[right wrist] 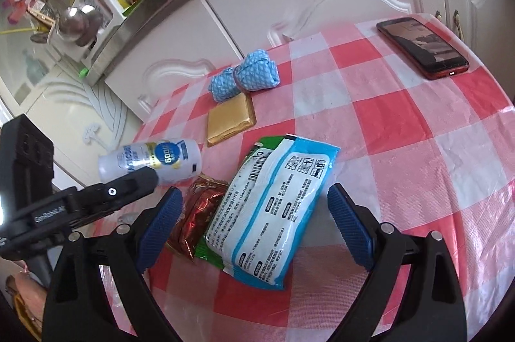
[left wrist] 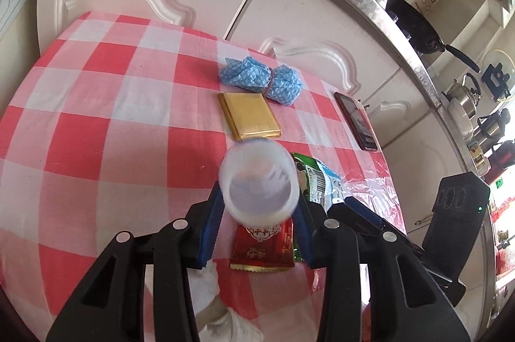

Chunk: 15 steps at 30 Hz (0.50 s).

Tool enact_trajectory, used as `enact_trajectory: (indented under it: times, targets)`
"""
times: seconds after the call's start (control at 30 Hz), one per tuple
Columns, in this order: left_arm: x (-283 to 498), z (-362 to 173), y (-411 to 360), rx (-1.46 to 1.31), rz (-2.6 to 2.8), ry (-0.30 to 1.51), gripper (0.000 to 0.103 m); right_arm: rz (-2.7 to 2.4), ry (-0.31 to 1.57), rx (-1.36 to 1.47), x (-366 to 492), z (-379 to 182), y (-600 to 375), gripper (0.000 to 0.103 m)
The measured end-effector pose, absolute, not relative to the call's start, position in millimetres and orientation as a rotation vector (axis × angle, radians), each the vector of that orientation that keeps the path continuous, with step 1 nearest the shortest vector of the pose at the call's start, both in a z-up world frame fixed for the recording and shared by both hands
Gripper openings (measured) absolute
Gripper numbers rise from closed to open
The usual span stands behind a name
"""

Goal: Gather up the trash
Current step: 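Lift the yogurt bottle with the left gripper while the right gripper approaches the white tissue bundle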

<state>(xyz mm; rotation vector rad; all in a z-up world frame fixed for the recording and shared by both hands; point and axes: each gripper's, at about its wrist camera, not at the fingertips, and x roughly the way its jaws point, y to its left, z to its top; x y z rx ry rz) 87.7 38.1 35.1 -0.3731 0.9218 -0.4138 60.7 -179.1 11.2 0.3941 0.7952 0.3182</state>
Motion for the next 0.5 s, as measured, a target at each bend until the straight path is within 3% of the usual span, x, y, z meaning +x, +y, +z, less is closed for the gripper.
enact_trajectory:
  times: [0.5]
  targets:
    - [77,26,65,-0.411,-0.399,0.937,0.038,0.509,0.744,0.273,38,28,-132,0.092]
